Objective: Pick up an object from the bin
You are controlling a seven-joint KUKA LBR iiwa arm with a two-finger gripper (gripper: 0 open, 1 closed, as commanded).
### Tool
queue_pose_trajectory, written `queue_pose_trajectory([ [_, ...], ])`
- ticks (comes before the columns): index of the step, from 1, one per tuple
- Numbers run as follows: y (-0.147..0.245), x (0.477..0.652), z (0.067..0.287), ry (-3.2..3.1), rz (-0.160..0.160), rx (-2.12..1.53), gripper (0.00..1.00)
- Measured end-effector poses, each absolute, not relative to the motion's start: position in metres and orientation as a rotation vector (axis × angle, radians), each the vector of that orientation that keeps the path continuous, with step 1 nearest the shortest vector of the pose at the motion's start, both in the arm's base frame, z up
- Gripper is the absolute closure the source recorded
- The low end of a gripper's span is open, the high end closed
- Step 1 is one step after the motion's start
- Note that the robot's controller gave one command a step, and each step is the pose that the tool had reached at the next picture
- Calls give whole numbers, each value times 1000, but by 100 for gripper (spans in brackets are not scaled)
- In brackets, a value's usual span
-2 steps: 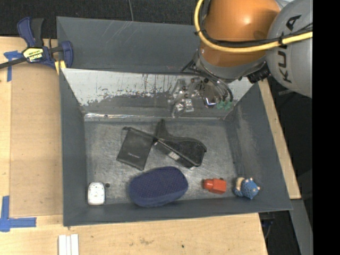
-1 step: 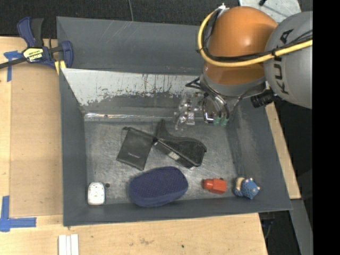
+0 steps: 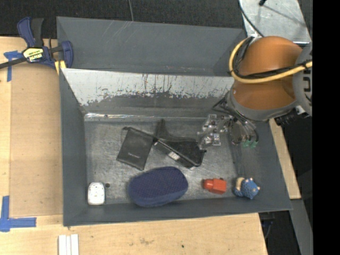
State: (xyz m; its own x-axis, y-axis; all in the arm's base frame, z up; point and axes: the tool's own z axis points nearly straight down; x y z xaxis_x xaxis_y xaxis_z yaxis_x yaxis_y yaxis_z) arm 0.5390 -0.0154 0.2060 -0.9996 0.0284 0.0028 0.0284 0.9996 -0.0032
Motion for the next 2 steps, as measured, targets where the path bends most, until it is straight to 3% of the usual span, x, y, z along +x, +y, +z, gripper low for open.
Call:
queue_pose_trajectory([
  [1,-11,541,208,-3145,0,-36,0],
  [2,7,573,84,-3137,-1,214,0],
])
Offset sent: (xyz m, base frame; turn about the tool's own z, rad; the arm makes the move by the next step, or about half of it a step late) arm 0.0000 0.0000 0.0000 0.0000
